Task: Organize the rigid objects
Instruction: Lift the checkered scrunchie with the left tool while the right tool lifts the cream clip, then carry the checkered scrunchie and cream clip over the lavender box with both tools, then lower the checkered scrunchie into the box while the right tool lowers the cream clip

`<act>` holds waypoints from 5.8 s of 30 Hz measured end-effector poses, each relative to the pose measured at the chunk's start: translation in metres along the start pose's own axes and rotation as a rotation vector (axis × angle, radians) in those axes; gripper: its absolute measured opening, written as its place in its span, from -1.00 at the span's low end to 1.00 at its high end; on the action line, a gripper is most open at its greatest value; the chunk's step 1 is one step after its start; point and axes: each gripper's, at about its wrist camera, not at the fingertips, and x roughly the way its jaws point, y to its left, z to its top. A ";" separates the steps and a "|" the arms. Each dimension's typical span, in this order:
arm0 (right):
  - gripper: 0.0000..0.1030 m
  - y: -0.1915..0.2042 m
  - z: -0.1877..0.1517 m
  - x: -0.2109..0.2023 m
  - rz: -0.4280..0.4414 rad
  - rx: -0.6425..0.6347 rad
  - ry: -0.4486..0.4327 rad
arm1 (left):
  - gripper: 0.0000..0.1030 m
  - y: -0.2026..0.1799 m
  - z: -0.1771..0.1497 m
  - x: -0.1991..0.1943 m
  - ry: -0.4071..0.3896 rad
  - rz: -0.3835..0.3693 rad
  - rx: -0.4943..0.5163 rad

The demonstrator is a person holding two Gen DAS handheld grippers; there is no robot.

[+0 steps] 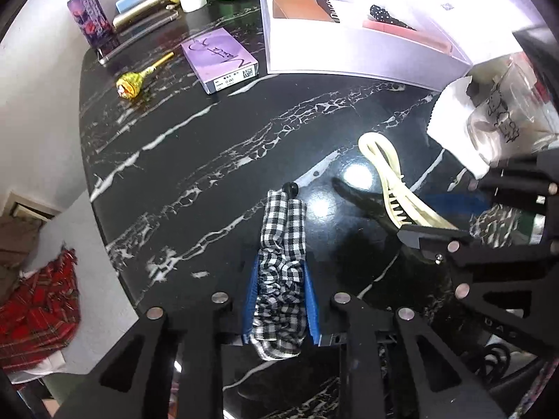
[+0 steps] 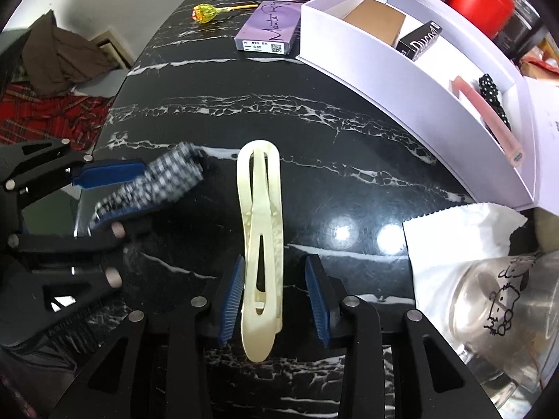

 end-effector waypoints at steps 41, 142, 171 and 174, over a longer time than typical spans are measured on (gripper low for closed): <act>-0.57 0.032 -0.082 -0.069 0.012 0.271 -0.038 | -0.61 -0.010 -0.041 -0.078 -0.061 -0.123 0.134; -0.57 -0.183 0.122 -0.105 -0.070 0.267 -0.211 | -0.61 -0.046 0.265 -0.047 -0.218 -0.063 0.252; -0.57 -0.217 0.143 -0.036 -0.087 0.306 -0.144 | -0.61 -0.054 0.299 0.042 -0.060 -0.089 0.238; -0.57 -0.219 0.142 -0.033 -0.090 0.313 -0.138 | -0.61 -0.057 0.300 0.050 -0.032 -0.095 0.234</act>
